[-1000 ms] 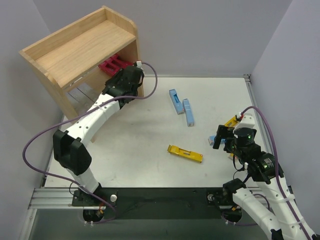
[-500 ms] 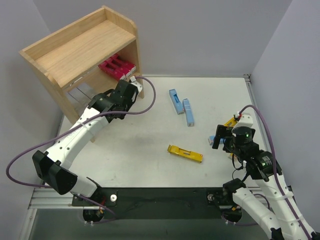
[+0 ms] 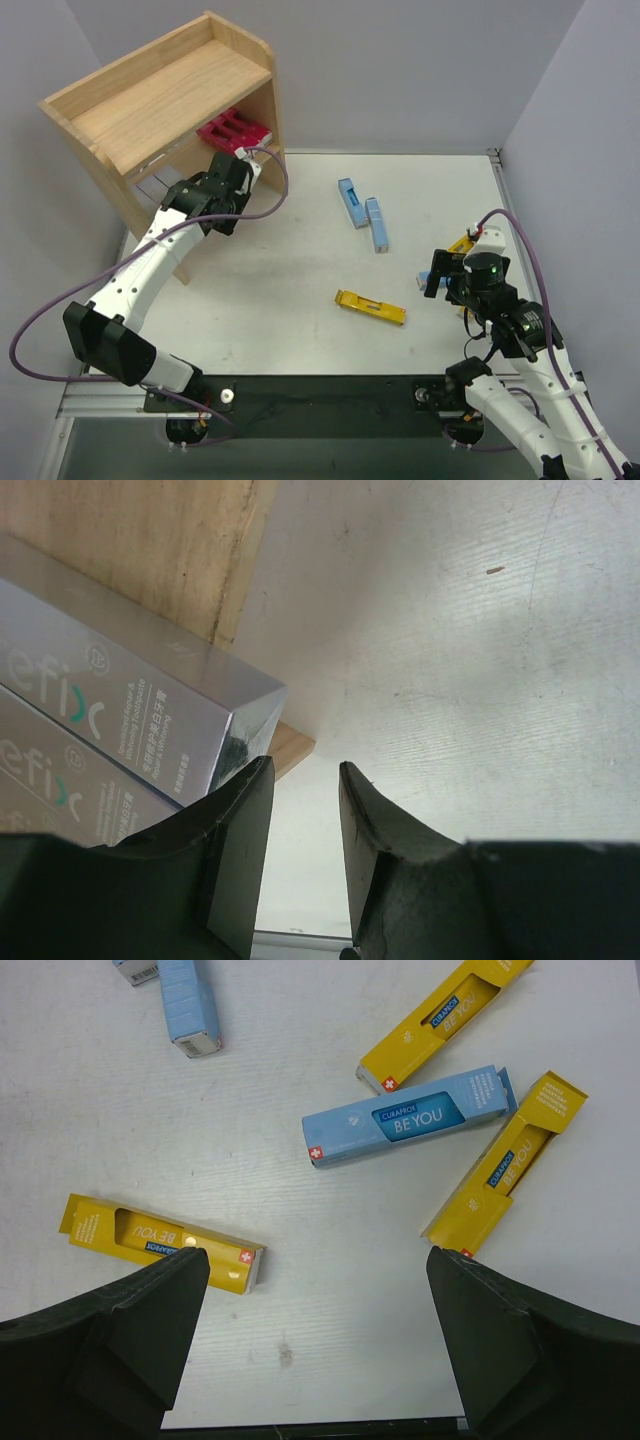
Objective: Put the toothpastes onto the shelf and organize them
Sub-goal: Adjust the toothpaste on the shelf.
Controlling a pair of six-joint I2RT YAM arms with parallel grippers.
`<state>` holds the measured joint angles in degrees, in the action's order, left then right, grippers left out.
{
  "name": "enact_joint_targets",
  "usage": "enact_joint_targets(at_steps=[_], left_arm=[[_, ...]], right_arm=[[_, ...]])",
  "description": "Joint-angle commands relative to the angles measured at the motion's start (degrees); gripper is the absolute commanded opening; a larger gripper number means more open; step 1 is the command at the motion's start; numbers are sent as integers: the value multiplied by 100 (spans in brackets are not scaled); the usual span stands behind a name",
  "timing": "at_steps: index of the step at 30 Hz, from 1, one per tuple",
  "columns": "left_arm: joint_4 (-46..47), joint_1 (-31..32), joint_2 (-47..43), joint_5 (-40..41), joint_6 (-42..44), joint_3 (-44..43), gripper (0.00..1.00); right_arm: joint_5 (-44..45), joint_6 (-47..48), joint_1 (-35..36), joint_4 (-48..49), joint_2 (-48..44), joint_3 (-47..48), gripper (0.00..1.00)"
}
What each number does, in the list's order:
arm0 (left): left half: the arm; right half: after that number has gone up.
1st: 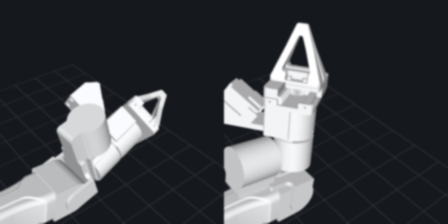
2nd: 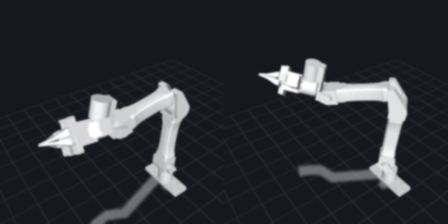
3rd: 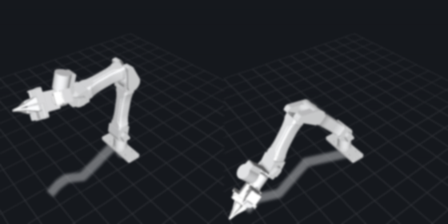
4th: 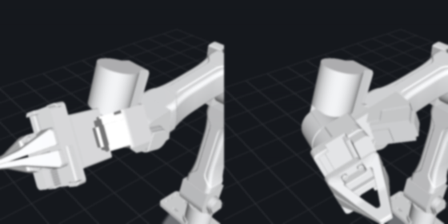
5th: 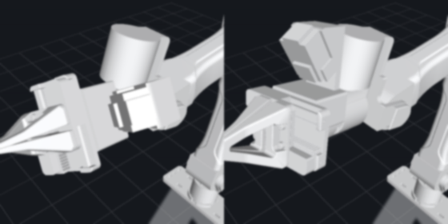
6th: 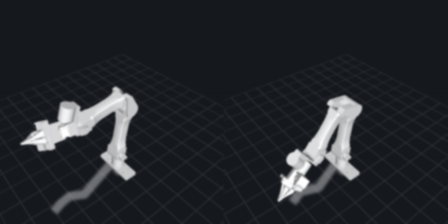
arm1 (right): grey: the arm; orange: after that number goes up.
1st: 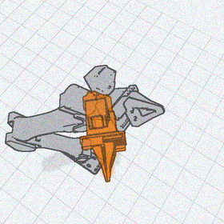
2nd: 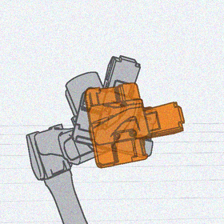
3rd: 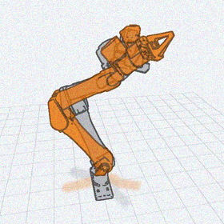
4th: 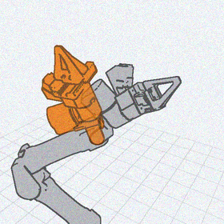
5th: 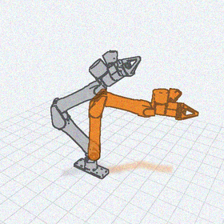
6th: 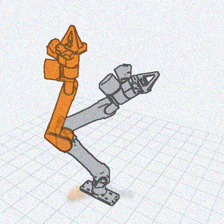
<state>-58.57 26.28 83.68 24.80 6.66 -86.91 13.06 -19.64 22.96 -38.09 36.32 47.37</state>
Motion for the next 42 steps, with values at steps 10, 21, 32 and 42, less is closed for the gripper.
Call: enact_joint_targets(at_steps=[10,21,32,42], left_arm=[[91,-255,-54,95,99,-27,43],[3,-229,-150,-229,90,-220,43],[-322,-132,-510,-265,99,157,43],[-366,-308,-370,-10,222,236,44]], right_arm=[[4,-5,7,-85,69,-18,98],[-5,-22,15,-67,16,-44,98],[-75,-23,15,-76,148,9,98],[-93,-49,15,-76,157,9,97]])
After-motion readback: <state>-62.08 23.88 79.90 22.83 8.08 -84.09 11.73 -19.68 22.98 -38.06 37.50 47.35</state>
